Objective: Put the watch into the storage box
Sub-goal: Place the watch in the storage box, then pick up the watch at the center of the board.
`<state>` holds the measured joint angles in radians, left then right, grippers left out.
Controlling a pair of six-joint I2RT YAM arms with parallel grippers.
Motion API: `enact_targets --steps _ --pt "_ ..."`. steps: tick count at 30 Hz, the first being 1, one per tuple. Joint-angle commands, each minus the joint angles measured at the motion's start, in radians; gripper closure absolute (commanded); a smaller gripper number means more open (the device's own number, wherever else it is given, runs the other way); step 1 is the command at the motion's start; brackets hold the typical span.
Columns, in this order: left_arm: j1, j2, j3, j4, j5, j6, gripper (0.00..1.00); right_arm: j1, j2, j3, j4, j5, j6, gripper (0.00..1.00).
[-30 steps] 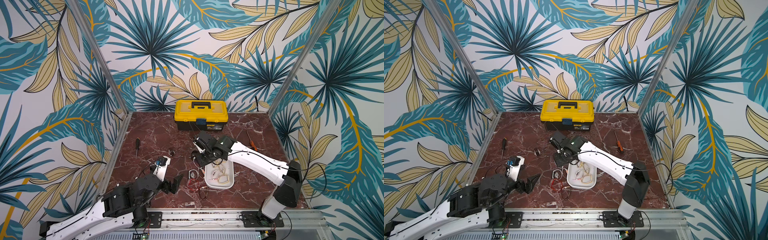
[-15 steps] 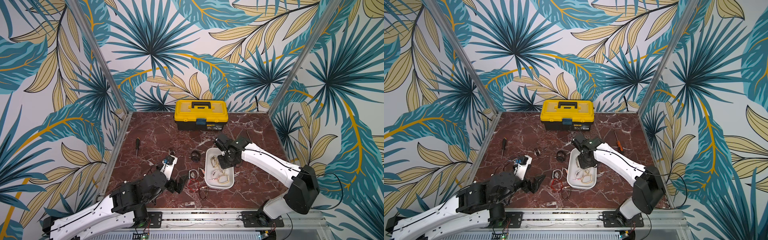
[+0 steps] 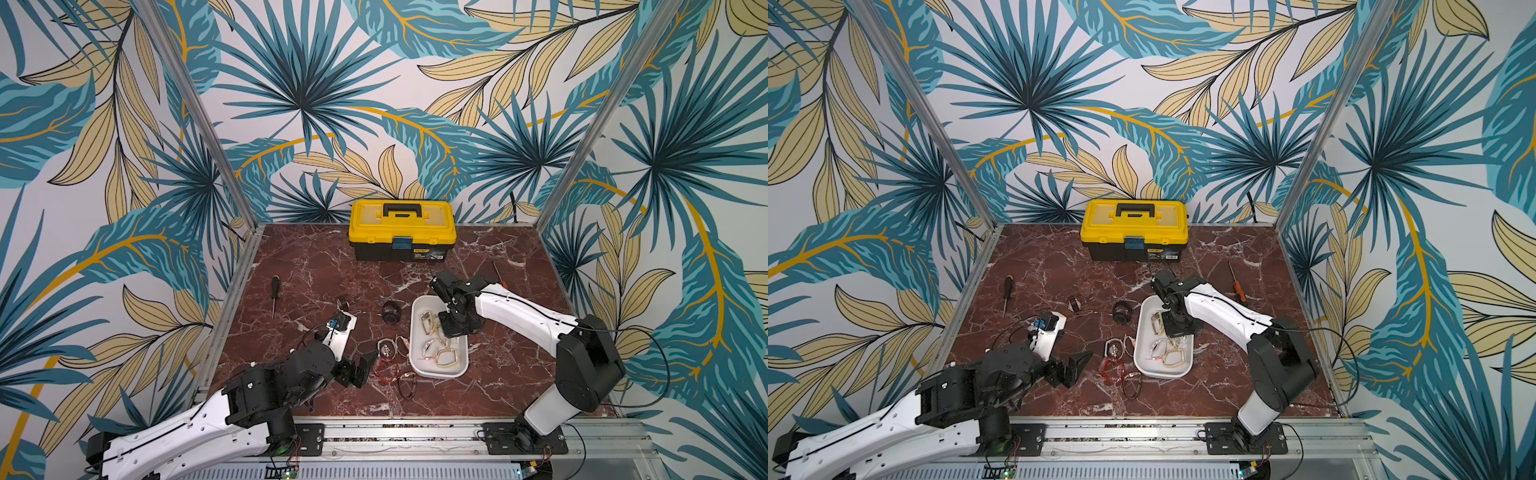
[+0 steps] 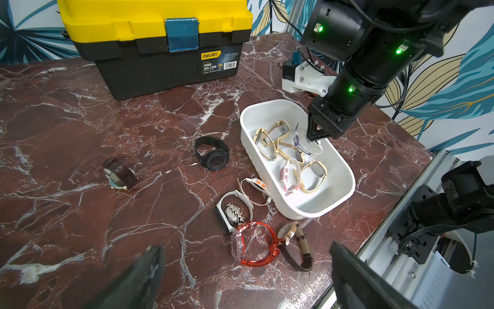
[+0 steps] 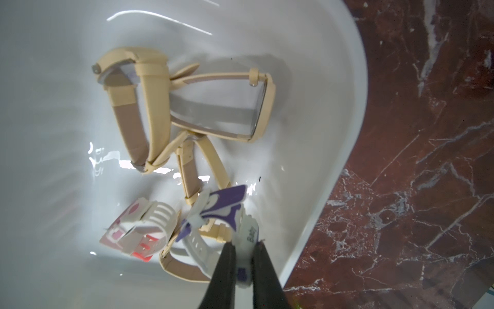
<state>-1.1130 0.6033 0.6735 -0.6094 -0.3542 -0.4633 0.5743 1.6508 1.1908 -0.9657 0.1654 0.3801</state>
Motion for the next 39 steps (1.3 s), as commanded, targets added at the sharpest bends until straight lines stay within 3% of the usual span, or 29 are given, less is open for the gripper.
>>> enact_targets --steps 1,5,10,20,24,27,29,33,39 --pt "-0.004 0.001 -0.028 0.022 0.006 -0.009 0.0 -0.013 0.026 -0.02 0.03 -0.009 -0.016 0.89" --pt "-0.004 0.001 -0.028 0.016 0.006 -0.012 0.0 -0.022 0.047 -0.023 0.037 -0.008 -0.012 0.84" --pt "-0.004 0.001 -0.026 0.013 0.004 -0.011 0.0 -0.022 0.032 -0.019 0.03 -0.001 -0.004 0.64" --pt "-0.004 0.026 -0.02 0.032 0.006 -0.009 0.0 -0.021 -0.12 0.007 0.002 -0.025 0.008 0.51" --pt "-0.004 0.061 -0.027 0.082 0.006 -0.024 0.0 -0.018 -0.234 0.013 0.006 -0.09 0.008 0.34" --pt "-0.004 0.117 -0.019 0.106 0.05 -0.045 0.0 -0.019 -0.355 -0.011 0.018 -0.154 0.008 0.12" --pt "-0.003 0.173 -0.002 0.09 0.066 -0.077 0.0 -0.019 -0.456 -0.044 0.031 -0.21 0.006 0.03" --pt "-0.001 0.301 0.023 0.077 0.144 -0.148 0.0 -0.002 -0.664 -0.137 0.071 -0.381 -0.006 0.0" --pt "0.057 0.507 0.083 -0.015 0.189 -0.233 0.0 0.028 -0.935 -0.268 0.056 -0.472 0.019 0.0"
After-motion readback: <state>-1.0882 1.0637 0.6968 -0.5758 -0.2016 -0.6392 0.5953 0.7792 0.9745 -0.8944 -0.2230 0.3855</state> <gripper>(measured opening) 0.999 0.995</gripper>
